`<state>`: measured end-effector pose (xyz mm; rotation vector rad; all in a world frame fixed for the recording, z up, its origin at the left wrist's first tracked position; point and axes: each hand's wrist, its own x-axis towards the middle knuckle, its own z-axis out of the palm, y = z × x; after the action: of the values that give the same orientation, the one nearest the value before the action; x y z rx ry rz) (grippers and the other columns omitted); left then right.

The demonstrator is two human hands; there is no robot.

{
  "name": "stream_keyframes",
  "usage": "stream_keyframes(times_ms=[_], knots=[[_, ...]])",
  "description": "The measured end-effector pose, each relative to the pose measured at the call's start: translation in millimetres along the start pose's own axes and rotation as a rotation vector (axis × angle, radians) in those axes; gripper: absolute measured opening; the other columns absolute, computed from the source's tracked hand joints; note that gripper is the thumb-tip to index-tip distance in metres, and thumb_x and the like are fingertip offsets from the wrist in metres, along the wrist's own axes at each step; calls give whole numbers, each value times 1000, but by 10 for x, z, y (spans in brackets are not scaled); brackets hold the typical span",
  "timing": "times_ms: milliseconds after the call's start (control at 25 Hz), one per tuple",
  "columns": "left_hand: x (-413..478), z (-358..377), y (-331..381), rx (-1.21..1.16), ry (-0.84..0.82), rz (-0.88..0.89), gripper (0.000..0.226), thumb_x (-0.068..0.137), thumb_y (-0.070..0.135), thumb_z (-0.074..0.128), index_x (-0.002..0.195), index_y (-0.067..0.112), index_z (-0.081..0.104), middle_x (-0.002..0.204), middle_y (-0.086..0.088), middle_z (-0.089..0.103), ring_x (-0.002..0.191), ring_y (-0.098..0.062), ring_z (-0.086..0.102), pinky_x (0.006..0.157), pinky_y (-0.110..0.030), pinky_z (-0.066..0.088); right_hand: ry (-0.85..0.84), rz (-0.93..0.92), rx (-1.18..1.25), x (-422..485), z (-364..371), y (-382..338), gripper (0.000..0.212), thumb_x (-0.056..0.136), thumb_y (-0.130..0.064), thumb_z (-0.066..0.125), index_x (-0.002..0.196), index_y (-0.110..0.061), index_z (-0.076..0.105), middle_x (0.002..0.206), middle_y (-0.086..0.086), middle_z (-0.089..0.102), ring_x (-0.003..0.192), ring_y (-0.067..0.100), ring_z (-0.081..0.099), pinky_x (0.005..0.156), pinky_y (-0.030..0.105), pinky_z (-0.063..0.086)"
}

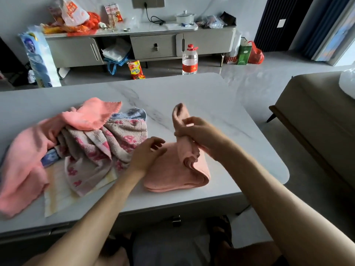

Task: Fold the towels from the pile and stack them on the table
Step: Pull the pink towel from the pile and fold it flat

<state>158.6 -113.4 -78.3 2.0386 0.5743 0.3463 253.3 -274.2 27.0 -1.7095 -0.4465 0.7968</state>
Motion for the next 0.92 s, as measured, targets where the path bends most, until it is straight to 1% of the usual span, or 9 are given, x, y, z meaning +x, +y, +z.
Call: stream_keyframes(times_ms=[80, 200, 280, 360, 480, 600, 680, 800, 920], knots=[[-35, -269, -157, -495, 70, -328, 11, 95, 14, 56, 89, 11, 65, 78, -10, 65, 63, -19, 64, 59, -23, 51, 7, -71, -197, 117, 470, 196, 14, 78, -22, 72, 89, -20, 63, 76, 3, 68, 67, 8, 63, 64, 21, 50], [-86, -354, -229, -615, 40, -505, 28, 99, 30, 51, 85, 11, 67, 63, -5, 71, 55, -15, 67, 51, -24, 54, 19, -123, -405, 169, 997, 590, 19, 87, -26, 63, 100, -11, 61, 94, 8, 72, 86, 20, 69, 70, 21, 50], [-57, -338, -192, -495, 50, -467, 32, 95, 35, 57, 76, 14, 72, 60, -3, 70, 55, -16, 66, 51, -23, 51, 76, -123, -524, 185, 1127, 695, 26, 88, -28, 60, 103, -6, 60, 100, 17, 71, 94, 36, 66, 74, 32, 49], [-11, -345, -163, -235, 58, -383, 29, 84, 41, 68, 71, 17, 75, 67, -7, 70, 68, -22, 65, 61, -28, 47, 22, -171, -586, 198, 1088, 686, 26, 91, -30, 59, 100, -7, 64, 97, 16, 72, 93, 36, 66, 71, 32, 44], [-32, -321, -61, 202, 148, -318, 34, 85, 37, 66, 109, 12, 67, 106, -13, 70, 103, -31, 64, 77, -32, 42, 107, -341, -782, 179, 823, 637, 32, 94, -39, 49, 113, -23, 70, 109, 7, 71, 103, 27, 63, 83, 32, 43], [-141, -146, 56, 615, 370, 117, 46, 87, 21, 57, 130, 7, 50, 126, -18, 59, 118, -36, 54, 96, -40, 41, 219, -485, -1160, 252, 464, 759, 56, 91, -45, 27, 129, -20, 60, 133, 7, 56, 125, 28, 48, 105, 37, 33], [-156, 67, -13, 754, 316, 271, 52, 91, 29, 50, 139, 9, 46, 141, -16, 50, 131, -35, 46, 109, -44, 36, 219, -482, -1213, 263, 361, 910, 55, 93, -40, 32, 132, -9, 55, 140, 12, 52, 133, 32, 43, 111, 41, 29], [-211, 246, -213, 882, 96, 158, 67, 94, 53, 15, 149, 19, 34, 157, -9, 34, 146, -28, 26, 120, -47, 19, 186, -462, -1269, 316, 404, 1200, 58, 98, -40, 29, 136, -3, 53, 142, 16, 52, 136, 35, 43, 114, 48, 31], [-196, 240, -348, 903, 23, 115, 76, 90, 60, 3, 153, 23, 23, 161, -4, 22, 150, -22, 14, 122, -45, 11, 164, -359, -1191, 362, 371, 1253, 65, 98, -50, 25, 149, -10, 35, 158, 13, 30, 147, 32, 21, 120, 47, 17]])
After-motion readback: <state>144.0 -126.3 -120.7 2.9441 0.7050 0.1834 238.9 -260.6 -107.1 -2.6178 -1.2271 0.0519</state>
